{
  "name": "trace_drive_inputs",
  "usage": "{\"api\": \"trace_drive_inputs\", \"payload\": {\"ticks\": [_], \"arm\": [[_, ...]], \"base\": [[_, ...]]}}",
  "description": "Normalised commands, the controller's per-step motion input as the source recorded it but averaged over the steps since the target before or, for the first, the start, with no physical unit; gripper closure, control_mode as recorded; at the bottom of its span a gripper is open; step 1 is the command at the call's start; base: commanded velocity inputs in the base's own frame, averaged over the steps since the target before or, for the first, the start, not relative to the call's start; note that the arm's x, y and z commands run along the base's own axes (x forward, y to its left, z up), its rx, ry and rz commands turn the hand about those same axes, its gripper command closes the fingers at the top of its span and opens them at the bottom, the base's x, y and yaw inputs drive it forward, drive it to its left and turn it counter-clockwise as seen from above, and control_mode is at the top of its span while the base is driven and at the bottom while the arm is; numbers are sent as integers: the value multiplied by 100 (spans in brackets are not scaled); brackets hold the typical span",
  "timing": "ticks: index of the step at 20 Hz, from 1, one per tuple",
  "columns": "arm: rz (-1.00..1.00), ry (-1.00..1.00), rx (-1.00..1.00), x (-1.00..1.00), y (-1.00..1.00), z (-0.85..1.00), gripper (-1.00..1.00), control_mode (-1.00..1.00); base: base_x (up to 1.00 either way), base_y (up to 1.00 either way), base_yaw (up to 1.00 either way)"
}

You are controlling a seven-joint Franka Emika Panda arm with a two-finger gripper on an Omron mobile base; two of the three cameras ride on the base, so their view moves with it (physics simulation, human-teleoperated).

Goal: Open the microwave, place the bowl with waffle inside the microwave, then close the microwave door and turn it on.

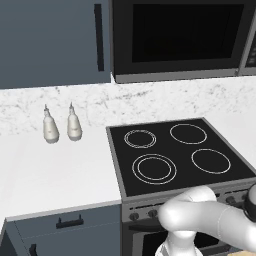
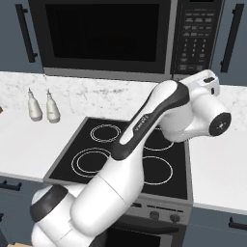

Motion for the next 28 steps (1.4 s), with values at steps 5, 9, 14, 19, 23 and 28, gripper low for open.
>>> {"api": "trace_drive_inputs", "payload": {"ticks": [5, 9, 14, 19, 23, 28], "arm": [[0, -16, -1, 9, -3, -30, 100, -100], [0, -10, -6, 22, -7, -3, 100, -100], [0, -8, -9, 29, -15, 0, 100, -100], [1, -1, -11, 16, -24, 0, 100, -100], [8, -1, -5, 1, -20, 8, 100, -100], [6, -5, -1, 7, -3, 5, 100, -100]], "base": [[0, 0, 0], [0, 0, 0], [0, 0, 0], [0, 0, 0], [0, 0, 0], [0, 0, 0]]}}
